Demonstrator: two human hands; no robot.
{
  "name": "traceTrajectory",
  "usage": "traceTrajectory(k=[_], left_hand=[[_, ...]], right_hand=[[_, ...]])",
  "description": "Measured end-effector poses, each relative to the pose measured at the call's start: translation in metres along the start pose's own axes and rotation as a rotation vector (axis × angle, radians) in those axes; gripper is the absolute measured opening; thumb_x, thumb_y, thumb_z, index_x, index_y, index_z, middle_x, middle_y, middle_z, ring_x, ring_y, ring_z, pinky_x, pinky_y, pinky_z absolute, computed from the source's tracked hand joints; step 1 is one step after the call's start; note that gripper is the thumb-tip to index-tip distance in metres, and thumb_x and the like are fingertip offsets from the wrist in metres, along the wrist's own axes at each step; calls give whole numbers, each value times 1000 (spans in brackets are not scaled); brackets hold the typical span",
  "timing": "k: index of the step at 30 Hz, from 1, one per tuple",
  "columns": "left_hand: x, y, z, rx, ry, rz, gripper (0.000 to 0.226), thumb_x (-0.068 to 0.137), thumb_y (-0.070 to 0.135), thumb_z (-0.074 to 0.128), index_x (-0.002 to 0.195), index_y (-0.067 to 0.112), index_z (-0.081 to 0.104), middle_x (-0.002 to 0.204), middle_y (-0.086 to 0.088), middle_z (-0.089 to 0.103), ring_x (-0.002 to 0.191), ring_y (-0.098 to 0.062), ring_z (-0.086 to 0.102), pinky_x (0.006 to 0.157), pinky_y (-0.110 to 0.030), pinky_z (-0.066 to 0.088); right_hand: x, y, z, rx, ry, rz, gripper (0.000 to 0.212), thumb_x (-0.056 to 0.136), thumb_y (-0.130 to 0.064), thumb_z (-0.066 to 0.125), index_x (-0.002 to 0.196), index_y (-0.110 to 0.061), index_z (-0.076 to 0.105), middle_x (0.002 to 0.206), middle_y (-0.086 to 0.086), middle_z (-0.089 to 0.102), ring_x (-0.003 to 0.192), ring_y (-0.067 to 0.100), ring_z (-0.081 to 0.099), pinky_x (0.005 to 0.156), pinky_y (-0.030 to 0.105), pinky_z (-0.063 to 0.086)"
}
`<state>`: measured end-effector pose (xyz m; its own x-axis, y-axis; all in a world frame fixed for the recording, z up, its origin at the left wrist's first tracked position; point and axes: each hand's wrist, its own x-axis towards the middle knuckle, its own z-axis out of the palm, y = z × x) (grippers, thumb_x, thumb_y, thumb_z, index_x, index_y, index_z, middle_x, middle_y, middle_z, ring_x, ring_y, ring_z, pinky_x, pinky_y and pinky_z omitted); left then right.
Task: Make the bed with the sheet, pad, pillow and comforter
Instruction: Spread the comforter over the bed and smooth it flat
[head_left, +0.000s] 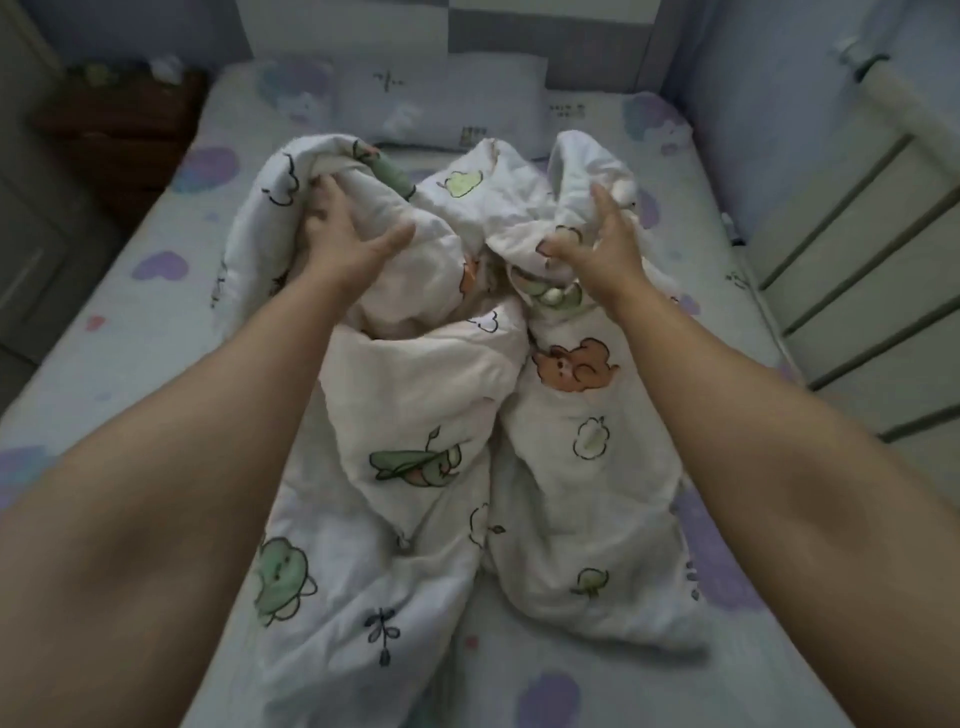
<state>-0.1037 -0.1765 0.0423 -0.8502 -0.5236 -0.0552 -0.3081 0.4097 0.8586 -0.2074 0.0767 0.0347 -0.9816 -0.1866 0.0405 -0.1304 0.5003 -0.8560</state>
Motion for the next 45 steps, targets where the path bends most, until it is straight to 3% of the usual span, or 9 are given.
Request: traceTrajectory(k=[6, 11, 19, 22, 25, 29, 34, 39, 45], left_hand=[[-50, -87, 68, 207, -295, -54, 90, 79, 38, 75, 150, 12, 25, 155, -11, 24, 143, -23, 24, 116, -34, 23], [-109, -123, 103, 175, -468, -54, 66, 69, 27, 81, 128, 14, 56, 126, -5, 58, 122, -23, 52, 100, -30, 41], [-194, -163, 135, 383, -538, -56, 86, 81, 28, 73, 150, 16, 23, 156, -10, 13, 145, -21, 12, 114, -29, 15], [-215, -181, 124, 324, -430, -48, 73, 88, 17, 62, 150, 18, 24, 154, -11, 19, 144, -21, 13, 114, -31, 15], [-225, -194, 102, 349, -323, -83, 60, 92, 11, 54, 147, 9, 31, 154, -14, 22, 144, -23, 18, 114, -29, 16], [-236, -215, 60, 381, -228, -206, 54, 96, 13, 47, 147, 9, 31, 155, -14, 21, 143, -24, 19, 114, -29, 15], [-261, -247, 11, 300, -105, -366, 52, 92, 9, 51, 143, 8, 40, 148, -15, 37, 137, -27, 34, 114, -35, 25], [-273, -254, -7, 243, -43, -452, 30, 90, 1, 43, 116, 9, 58, 116, -11, 57, 115, -26, 49, 94, -34, 41], [-262, -229, 9, 250, -147, -395, 59, 89, 32, 48, 146, 24, 33, 149, -6, 36, 134, -29, 38, 114, -48, 26]], right_hand=[[-57, 102, 40, -126, -318, 192, 40, 80, -30, 67, 119, -32, 57, 134, 3, 49, 125, 19, 46, 106, 38, 38], [-128, 169, 51, -310, -525, 343, 52, 86, -20, 67, 136, -13, 52, 143, 6, 47, 131, 23, 44, 101, 30, 37], [-220, 193, 79, -304, -702, 389, 53, 87, -28, 66, 135, -13, 50, 140, 6, 48, 127, 19, 47, 102, 28, 36], [-249, 189, 101, -235, -734, 465, 39, 89, -37, 62, 114, -8, 59, 112, 4, 59, 108, 24, 55, 91, 34, 42], [-271, 182, 126, -8, -722, 614, 33, 88, -40, 62, 88, -6, 65, 94, 3, 64, 92, 21, 61, 81, 33, 51], [-296, 171, 163, 227, -692, 801, 59, 83, -38, 69, 132, -11, 50, 129, -5, 51, 119, 19, 51, 91, 37, 46], [-307, 154, 193, 310, -507, 896, 42, 95, -22, 49, 134, -8, 43, 116, 7, 49, 88, 19, 50, 69, 28, 38], [-287, 139, 170, 560, -54, 919, 33, 95, -20, 42, 127, -11, 43, 122, 12, 53, 104, 28, 55, 83, 38, 51], [-255, 136, 91, 374, -23, 678, 64, 78, -54, 67, 122, -12, 49, 115, 3, 59, 101, 21, 60, 93, 40, 51]])
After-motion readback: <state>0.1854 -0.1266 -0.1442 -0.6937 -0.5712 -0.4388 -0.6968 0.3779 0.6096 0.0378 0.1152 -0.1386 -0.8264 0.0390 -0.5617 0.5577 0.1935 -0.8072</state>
